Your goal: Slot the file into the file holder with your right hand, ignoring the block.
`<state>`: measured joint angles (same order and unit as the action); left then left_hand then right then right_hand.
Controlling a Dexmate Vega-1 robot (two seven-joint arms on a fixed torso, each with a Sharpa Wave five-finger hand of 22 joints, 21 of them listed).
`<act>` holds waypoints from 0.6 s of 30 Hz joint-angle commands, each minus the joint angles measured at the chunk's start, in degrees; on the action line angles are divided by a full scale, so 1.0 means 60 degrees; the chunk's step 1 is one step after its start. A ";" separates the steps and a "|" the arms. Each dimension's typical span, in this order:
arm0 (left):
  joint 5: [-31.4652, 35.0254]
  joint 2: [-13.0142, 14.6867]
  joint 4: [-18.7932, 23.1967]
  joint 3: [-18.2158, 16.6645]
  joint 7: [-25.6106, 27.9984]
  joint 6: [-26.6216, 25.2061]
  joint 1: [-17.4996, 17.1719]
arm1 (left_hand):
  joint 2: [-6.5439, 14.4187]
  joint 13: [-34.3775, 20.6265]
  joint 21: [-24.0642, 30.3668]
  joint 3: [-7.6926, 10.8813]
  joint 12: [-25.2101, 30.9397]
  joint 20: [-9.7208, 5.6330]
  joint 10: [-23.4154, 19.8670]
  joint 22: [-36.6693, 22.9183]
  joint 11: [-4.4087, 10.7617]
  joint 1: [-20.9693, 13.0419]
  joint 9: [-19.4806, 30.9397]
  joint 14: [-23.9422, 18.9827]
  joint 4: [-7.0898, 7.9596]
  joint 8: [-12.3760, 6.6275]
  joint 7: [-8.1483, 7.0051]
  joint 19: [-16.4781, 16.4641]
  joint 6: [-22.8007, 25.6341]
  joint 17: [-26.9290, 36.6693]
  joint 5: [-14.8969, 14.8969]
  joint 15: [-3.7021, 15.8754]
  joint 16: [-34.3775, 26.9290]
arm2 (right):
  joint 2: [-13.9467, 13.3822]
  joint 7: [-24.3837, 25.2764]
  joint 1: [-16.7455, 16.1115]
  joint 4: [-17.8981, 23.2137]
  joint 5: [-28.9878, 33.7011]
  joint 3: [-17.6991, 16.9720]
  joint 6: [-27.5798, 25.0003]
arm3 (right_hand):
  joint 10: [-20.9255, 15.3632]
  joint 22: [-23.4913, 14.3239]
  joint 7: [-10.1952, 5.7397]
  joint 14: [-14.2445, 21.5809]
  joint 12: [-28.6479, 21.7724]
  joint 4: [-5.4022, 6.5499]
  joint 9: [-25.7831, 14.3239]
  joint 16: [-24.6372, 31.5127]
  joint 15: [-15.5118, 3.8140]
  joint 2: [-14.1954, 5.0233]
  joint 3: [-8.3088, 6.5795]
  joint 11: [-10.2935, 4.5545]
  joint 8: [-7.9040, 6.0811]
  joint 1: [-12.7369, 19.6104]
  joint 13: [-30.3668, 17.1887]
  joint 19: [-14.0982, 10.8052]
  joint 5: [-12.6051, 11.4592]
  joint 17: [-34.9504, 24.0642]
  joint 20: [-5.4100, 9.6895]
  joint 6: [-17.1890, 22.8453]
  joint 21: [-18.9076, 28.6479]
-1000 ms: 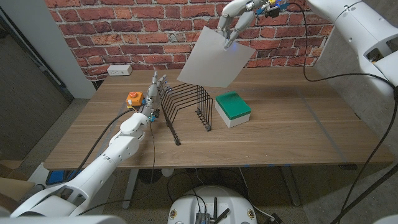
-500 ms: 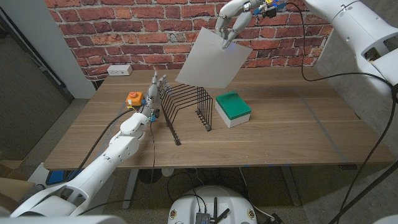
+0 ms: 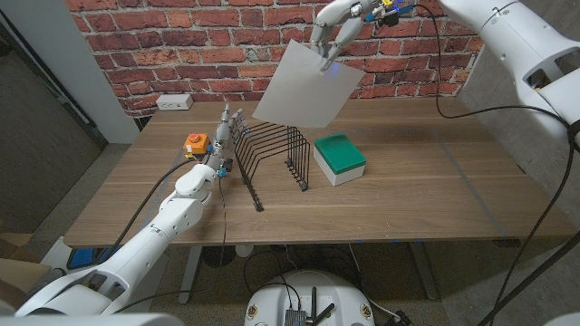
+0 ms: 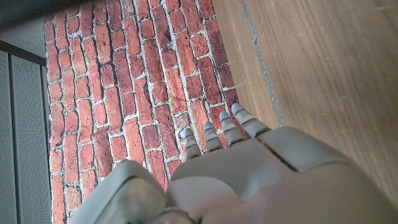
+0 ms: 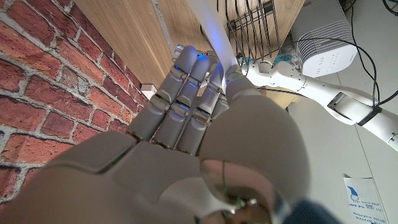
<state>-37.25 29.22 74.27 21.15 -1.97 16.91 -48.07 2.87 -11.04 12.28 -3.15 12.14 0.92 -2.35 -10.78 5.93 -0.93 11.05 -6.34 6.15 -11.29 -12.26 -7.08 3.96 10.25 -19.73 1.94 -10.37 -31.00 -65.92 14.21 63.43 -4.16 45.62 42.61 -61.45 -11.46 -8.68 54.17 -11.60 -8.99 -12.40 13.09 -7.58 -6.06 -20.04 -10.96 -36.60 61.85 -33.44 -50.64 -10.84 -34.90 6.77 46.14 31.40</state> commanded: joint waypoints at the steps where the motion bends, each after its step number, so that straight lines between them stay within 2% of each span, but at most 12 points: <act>1: -0.0001 0.0007 0.0006 -0.0002 0.0001 -0.0003 -0.0002 | -0.0017 -0.0052 0.0022 0.0047 0.0030 -0.0003 -0.0020 -0.0050 0.0090 0.0031 0.0045 -0.0101 0.0053 -0.0022 -0.0052 -0.0087 -0.0010 0.0022 -0.0001 -0.0008 -0.0057 | 0.0045 0.0037 -0.0026 0.0340 0.0151 0.0112 -0.0292 | 0.0098 0.0002 -0.0319 -0.0061 -0.0039 -0.0037 -0.0035 0.0025 -0.0927 -0.0106 -0.0044 -0.0124 -0.0066 0.0031 -0.0015 0.0038 -0.0068 -0.0026 0.0858 0.0338 0.0060; 6: -0.0001 0.0007 0.0010 -0.0002 0.0002 -0.0003 -0.0003 | -0.0017 -0.0052 0.0024 0.0050 0.0019 -0.0004 0.0009 -0.0050 0.0092 0.0031 0.0045 -0.0100 0.0053 -0.0022 -0.0052 -0.0091 -0.0011 0.0021 0.0000 -0.0016 -0.0056 | 0.0054 0.0059 -0.0078 0.0548 0.0218 0.0145 -0.0439 | 0.0110 0.0005 -0.0324 -0.0064 -0.0030 -0.0045 -0.0034 0.0027 -0.0938 -0.0106 -0.0046 -0.0124 -0.0067 0.0040 -0.0003 0.0050 -0.0071 -0.0027 0.0859 0.0336 0.0077; 18: 0.0000 0.0005 0.0000 -0.0001 -0.0001 -0.0004 0.0006 | -0.0019 -0.0052 0.0022 0.0055 0.0029 -0.0007 -0.0016 -0.0050 0.0083 0.0031 0.0045 -0.0099 0.0053 -0.0025 -0.0051 -0.0088 -0.0003 0.0022 0.0000 -0.0012 -0.0056 | 0.0297 0.0151 -0.0141 0.0521 0.0283 0.0273 -0.0517 | 0.0122 0.0012 -0.0320 -0.0062 -0.0036 -0.0059 -0.0032 0.0038 -0.0947 -0.0109 -0.0052 -0.0119 -0.0069 0.0060 -0.0010 0.0067 -0.0077 -0.0034 0.0855 0.0336 0.0119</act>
<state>-37.25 29.26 74.26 21.14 -1.98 16.89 -48.06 2.88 -11.04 12.28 -2.90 12.14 0.91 -2.35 -10.79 5.93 -0.93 11.05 -6.34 6.40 -11.29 -12.25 -7.08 3.96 10.25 -19.73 1.94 -10.37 -30.28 -65.21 13.67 66.24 -2.88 46.54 40.24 -60.84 -11.23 -8.68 54.04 -11.75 -9.05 -12.37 13.09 -7.71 -6.06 -20.10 -11.16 -36.48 61.85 -33.49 -50.65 -11.07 -34.90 6.77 46.14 31.84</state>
